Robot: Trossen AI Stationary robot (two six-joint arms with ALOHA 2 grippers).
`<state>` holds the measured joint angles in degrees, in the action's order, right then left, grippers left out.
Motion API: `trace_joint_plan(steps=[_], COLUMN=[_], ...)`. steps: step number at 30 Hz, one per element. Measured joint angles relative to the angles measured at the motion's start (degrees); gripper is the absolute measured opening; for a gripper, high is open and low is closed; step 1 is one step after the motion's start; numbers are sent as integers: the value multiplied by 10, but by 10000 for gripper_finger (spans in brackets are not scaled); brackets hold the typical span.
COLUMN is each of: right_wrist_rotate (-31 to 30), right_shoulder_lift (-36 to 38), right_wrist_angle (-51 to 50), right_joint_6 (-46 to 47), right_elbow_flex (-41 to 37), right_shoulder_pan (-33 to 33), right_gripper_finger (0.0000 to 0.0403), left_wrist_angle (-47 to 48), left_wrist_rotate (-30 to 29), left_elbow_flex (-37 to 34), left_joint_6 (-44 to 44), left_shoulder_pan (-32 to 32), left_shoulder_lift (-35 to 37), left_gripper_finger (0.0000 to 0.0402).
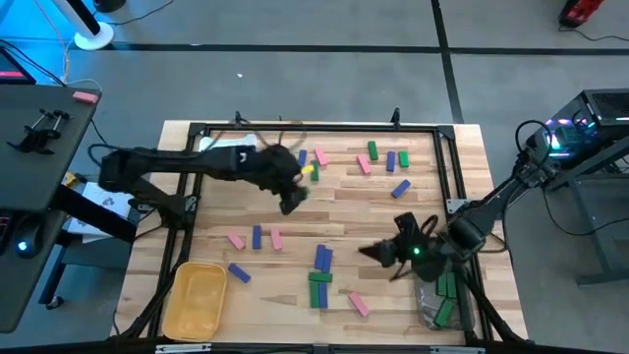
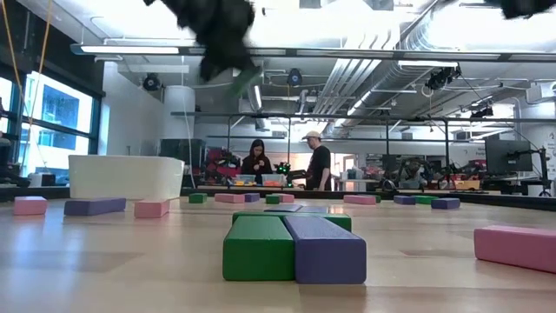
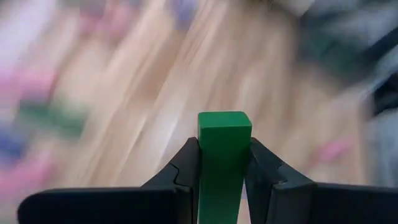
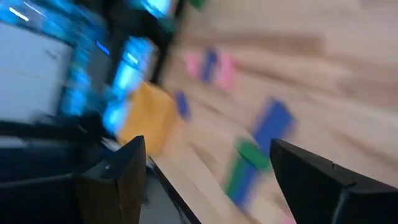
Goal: Sort blocks
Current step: Put the green block into the black transparent bin
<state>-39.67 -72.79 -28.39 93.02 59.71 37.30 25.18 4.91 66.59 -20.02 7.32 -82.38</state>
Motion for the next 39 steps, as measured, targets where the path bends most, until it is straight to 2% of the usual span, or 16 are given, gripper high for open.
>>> trace_joint_plan(steps=[3,7,9,14,17,21,25,33,39], right_wrist_rotate=[-32,-30,-29,-45,-47,-15,25,48,48], right_shoulder_lift=[0,0,0,-1,-11,-43,-81,-120,-120], right_wrist_angle=[93,205,233,234,232,216,177,109,105], right_joint_6=[-98,-277,-337,-419,-454,-501,-515,-511,-510], right_elbow_flex=[0,0,0,0,4,23,55,93,94], right_shoulder_pan=[-37,-88,-113,-174,-206,-239,-272,-305,-310], right_gripper_finger=[275,275,275,263,242,212,191,183,174], left_wrist_angle=[-126,-239,-262,-263,-263,-264,-264,-267,-269], left_wrist_rotate=[-14,-55,-71,-130,-155,-185,-190,-191,-209], left_elbow_flex=[-1,0,0,-1,-1,-1,-1,-1,-1], left_joint_6=[-38,-116,-138,-175,-200,-218,-219,-233,-234], left_shoulder_pan=[-17,-25,-25,-25,-25,-25,-25,-33,-37], left_shoulder_lift=[28,47,46,39,30,13,-8,-32,-32], left_gripper_finger=[53,53,53,53,53,53,53,53,53])
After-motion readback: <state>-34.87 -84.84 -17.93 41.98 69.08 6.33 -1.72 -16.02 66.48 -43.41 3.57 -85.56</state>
